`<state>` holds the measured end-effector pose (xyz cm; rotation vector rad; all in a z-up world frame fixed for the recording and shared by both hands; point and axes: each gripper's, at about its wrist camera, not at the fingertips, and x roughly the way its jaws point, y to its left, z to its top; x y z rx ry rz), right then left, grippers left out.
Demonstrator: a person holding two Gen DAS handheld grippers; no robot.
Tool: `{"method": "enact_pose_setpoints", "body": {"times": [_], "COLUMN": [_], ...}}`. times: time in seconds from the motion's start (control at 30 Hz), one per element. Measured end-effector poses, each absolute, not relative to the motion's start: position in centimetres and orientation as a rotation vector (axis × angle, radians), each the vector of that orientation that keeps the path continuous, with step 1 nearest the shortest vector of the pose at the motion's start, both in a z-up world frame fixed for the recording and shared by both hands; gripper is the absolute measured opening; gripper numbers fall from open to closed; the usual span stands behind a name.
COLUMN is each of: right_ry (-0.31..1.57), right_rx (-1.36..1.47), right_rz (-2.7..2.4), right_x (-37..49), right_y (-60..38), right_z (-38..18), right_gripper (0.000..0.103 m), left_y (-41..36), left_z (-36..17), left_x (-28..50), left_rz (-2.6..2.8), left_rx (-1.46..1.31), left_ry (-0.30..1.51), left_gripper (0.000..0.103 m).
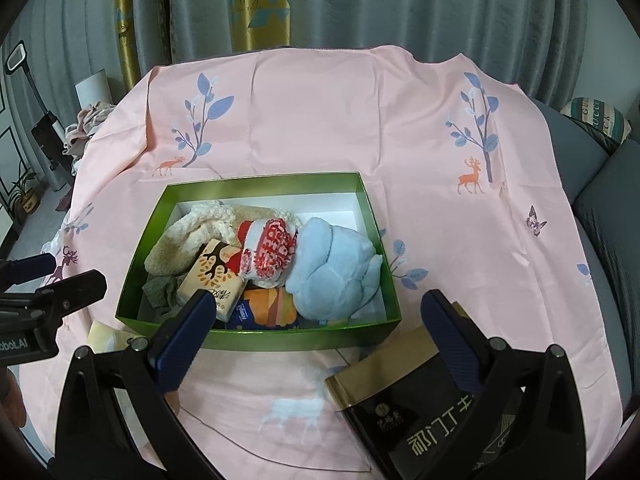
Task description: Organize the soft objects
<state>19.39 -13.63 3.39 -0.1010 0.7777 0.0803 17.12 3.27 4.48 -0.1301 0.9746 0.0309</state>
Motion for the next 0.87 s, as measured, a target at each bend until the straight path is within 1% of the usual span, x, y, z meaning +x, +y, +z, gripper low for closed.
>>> {"method": "enact_pose_setpoints", "body": {"times": [0.43, 0.87], "right_ry": [0.845, 0.855], "right_rx": [-0.102, -0.103], "right_rz": [0.097, 0.099], "right_x": [22.5, 23.3], "right_y": [-12.6, -13.0], "right_z": [2.2, 1.8], "right_gripper": [0.102, 0.102], "left_y": [3.4, 3.0], "left_z": [2.3, 1.5], "left_x": [20.7, 21.6], "left_rz": [0.075, 0.062], "left_rx": [-0.088, -0.080], "left_ry": [1.048, 1.054], "left_gripper": [0.097, 0.097]}}
